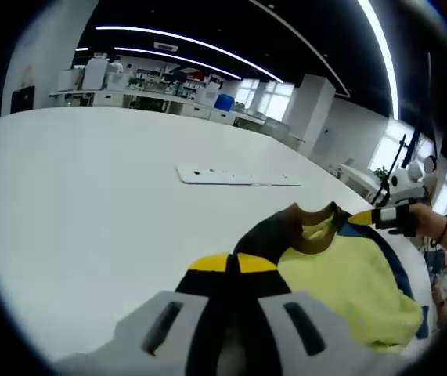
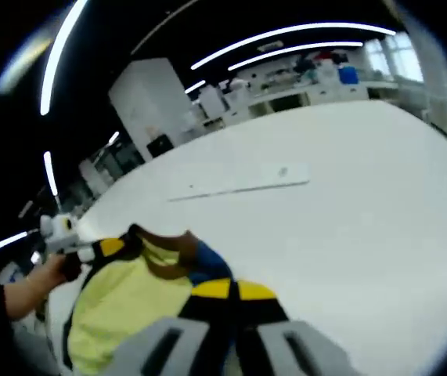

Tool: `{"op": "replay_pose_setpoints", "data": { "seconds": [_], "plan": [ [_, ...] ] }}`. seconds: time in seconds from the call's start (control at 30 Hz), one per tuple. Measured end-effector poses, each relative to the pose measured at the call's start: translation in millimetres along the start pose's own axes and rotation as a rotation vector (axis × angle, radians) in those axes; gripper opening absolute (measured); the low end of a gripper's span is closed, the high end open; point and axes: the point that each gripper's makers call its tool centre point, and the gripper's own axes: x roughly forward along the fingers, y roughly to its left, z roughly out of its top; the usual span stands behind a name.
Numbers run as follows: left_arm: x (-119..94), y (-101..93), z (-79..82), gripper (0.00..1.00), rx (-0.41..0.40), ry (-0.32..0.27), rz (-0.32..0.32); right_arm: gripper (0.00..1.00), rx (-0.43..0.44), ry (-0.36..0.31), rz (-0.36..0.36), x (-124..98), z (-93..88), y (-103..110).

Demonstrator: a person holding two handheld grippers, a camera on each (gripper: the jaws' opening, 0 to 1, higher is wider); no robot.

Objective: Fold the garment on the visible template until the final outline fits inside the template.

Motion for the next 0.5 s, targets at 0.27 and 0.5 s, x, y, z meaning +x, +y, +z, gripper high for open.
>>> {"op": "replay_pose_setpoints", "data": {
  "seconds": [0.27,0.5],
  "plan": [
    [0.4,9.5,5.3,0.07,0.111,0.016,0.051,0.12,-0.049,-0.005,-0.062,2.0,1.8,-6.8],
    [-17.7,8.9,15.7,0.20,0.184,0.015,0.079,0.43,-0.087,-0.028,-0.047,-16.8,10.8,5.2]
  ]
}}
